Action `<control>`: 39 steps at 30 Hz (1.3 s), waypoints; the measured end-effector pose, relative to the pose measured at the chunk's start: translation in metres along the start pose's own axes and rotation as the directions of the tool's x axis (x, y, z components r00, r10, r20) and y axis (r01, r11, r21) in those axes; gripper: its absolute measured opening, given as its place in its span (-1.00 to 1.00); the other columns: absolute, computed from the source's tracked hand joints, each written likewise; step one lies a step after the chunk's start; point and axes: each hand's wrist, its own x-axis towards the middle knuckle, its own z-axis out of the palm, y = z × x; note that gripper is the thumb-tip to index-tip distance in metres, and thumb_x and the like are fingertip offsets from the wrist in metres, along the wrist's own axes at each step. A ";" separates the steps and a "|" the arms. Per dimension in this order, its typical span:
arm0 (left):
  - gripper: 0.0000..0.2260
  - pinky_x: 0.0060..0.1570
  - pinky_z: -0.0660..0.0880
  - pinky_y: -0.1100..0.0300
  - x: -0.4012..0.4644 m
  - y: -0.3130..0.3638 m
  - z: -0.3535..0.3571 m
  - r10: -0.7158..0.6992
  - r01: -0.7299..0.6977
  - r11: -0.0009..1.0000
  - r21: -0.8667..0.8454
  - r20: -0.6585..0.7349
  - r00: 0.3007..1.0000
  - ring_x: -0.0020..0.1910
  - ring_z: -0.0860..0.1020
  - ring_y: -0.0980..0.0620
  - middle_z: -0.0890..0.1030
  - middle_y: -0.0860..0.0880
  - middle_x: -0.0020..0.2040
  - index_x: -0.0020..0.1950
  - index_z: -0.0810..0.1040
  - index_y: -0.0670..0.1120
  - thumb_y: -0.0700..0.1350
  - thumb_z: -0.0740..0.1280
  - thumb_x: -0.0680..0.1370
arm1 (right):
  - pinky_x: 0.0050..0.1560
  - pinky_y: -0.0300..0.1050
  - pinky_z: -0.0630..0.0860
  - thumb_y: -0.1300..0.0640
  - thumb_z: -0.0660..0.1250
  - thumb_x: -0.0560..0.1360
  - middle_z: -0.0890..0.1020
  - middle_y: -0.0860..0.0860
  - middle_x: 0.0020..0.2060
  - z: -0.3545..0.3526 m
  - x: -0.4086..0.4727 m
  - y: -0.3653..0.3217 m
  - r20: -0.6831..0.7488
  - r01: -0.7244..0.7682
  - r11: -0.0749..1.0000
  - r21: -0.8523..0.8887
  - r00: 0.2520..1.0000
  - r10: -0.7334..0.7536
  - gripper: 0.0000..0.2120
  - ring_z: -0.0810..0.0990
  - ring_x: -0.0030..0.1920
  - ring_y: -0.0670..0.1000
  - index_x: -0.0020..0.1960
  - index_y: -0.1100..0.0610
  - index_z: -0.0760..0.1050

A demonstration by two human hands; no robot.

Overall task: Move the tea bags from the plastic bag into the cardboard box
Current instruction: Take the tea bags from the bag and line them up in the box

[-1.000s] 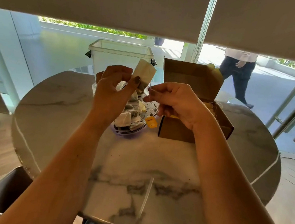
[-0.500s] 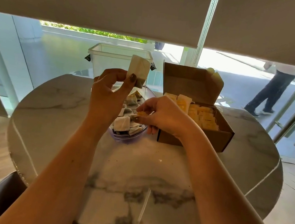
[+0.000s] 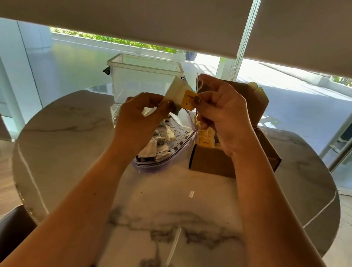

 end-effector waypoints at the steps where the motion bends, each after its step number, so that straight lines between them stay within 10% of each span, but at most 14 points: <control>1: -0.96 0.14 0.46 -0.12 -0.001 0.002 0.001 -0.006 0.006 1.000 -0.006 0.021 1.000 0.09 0.54 0.01 0.64 0.06 -0.08 -0.10 0.62 0.09 0.01 0.40 0.48 | -0.43 -0.25 0.47 0.36 0.34 0.45 0.60 0.02 -0.28 0.001 0.000 0.001 -0.029 -0.015 1.000 0.017 0.999 0.015 -0.59 0.53 -0.41 -0.08 0.26 0.18 0.41; 6: -0.84 0.15 0.44 -0.07 -0.008 0.011 0.007 0.023 -0.031 0.997 0.071 0.118 0.993 0.08 0.52 0.06 0.57 0.33 -0.18 -0.26 0.56 0.31 0.03 0.42 0.43 | -0.38 -0.30 0.47 0.30 0.37 0.45 0.59 0.15 -0.27 0.002 -0.001 0.003 -0.083 -0.088 0.995 -0.047 0.993 0.084 -0.82 0.48 -0.31 0.02 0.02 0.11 0.58; 13: -0.85 -0.09 0.23 0.58 -0.007 0.006 0.014 0.079 -0.116 0.976 0.183 0.198 0.977 -0.09 0.42 0.29 0.57 0.07 -0.06 -0.02 0.62 -0.05 -0.05 0.40 0.46 | -0.44 -0.35 0.46 0.28 0.35 0.47 0.59 -0.03 -0.24 -0.008 0.001 0.004 -0.032 -0.175 0.979 -0.108 0.985 0.172 -0.88 0.55 -0.28 -0.10 -0.05 0.10 0.55; 20: -0.92 0.04 0.38 0.18 -0.008 0.006 0.014 0.051 -0.060 0.993 0.101 0.092 0.994 -0.02 0.50 0.17 0.57 0.17 -0.13 -0.15 0.54 0.15 -0.02 0.41 0.47 | -0.28 -0.19 0.54 0.29 0.30 0.50 0.62 0.08 -0.18 -0.017 0.003 0.007 0.096 -0.342 0.940 0.001 0.935 0.340 -0.90 0.60 -0.16 0.02 -0.03 0.17 0.56; 25: -0.89 -0.17 0.31 0.60 -0.009 0.010 0.015 0.004 -0.016 0.995 0.098 0.120 0.993 -0.16 0.48 0.38 0.54 0.11 -0.12 -0.05 0.57 -0.02 -0.06 0.42 0.46 | -0.13 -0.07 0.56 0.33 0.36 0.43 0.65 0.08 -0.19 -0.012 0.004 0.011 0.052 -0.279 0.959 0.038 0.959 0.277 -0.85 0.60 -0.12 0.09 -0.09 0.12 0.58; 30: -0.91 -0.08 0.23 0.53 -0.011 0.008 0.016 0.041 -0.085 0.971 0.225 0.193 0.980 0.00 0.38 0.23 0.47 0.32 -0.16 -0.10 0.56 0.15 0.00 0.42 0.44 | -0.14 -0.09 0.57 0.36 0.38 0.41 0.64 0.12 -0.01 -0.026 0.011 0.016 -0.103 -0.264 0.960 0.089 0.957 0.272 -0.71 0.63 -0.04 0.09 0.08 0.11 0.54; 35: -0.93 -0.04 0.14 0.57 -0.013 0.004 0.019 0.083 -0.189 0.927 0.324 0.314 0.946 -0.04 0.32 0.35 0.48 0.24 -0.11 -0.06 0.58 0.12 0.01 0.40 0.47 | -0.02 -0.11 0.53 0.22 0.34 0.50 0.61 0.06 -0.14 -0.054 0.016 0.024 -0.326 -0.375 0.927 -0.008 0.877 0.352 -0.77 0.56 -0.20 0.01 0.15 0.16 0.54; 39: -0.91 0.06 0.20 0.22 -0.015 -0.001 0.020 0.042 -0.200 0.914 0.352 0.410 0.911 0.10 0.33 0.14 0.53 0.11 0.04 -0.05 0.61 0.17 -0.01 0.37 0.50 | -0.21 -0.22 0.46 0.17 0.34 0.51 0.61 0.11 -0.03 -0.062 0.017 0.037 -0.440 -0.422 0.821 -0.385 0.866 0.239 -0.83 0.54 -0.17 -0.01 0.09 0.14 0.55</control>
